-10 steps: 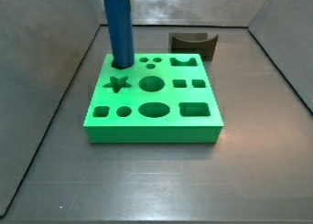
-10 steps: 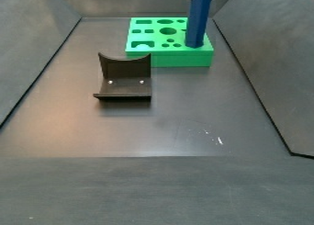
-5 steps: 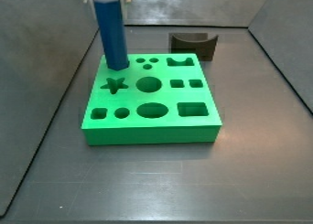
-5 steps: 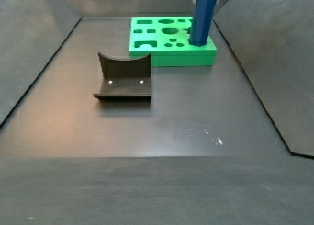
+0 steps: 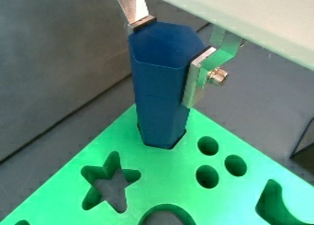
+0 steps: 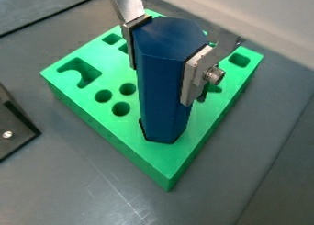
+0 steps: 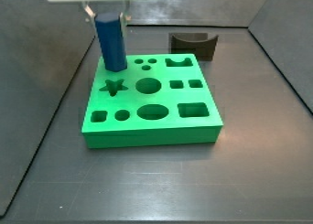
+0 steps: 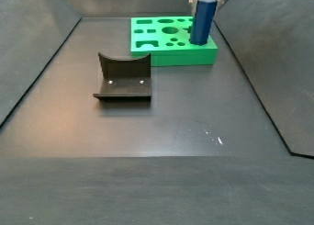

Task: Insert the hexagon object.

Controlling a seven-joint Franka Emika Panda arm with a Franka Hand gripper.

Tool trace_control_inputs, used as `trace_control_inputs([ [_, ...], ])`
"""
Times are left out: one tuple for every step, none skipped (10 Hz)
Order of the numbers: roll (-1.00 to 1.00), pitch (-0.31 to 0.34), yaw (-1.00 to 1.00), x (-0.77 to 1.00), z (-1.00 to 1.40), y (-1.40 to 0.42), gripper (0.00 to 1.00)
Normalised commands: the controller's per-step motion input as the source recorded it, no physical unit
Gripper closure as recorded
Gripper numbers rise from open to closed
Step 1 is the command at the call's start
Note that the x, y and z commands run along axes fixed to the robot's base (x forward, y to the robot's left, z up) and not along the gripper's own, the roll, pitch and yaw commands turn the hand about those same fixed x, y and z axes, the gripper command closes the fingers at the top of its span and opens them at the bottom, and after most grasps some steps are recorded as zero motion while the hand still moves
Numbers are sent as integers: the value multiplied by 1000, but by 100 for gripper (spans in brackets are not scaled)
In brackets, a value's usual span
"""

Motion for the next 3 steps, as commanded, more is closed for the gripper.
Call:
trace_control_inputs([
  [-7, -51, -34, 0, -174, -3, 100],
  [19, 0, 0, 0, 0, 0, 100],
  [0, 0, 0, 0, 0, 0, 100],
])
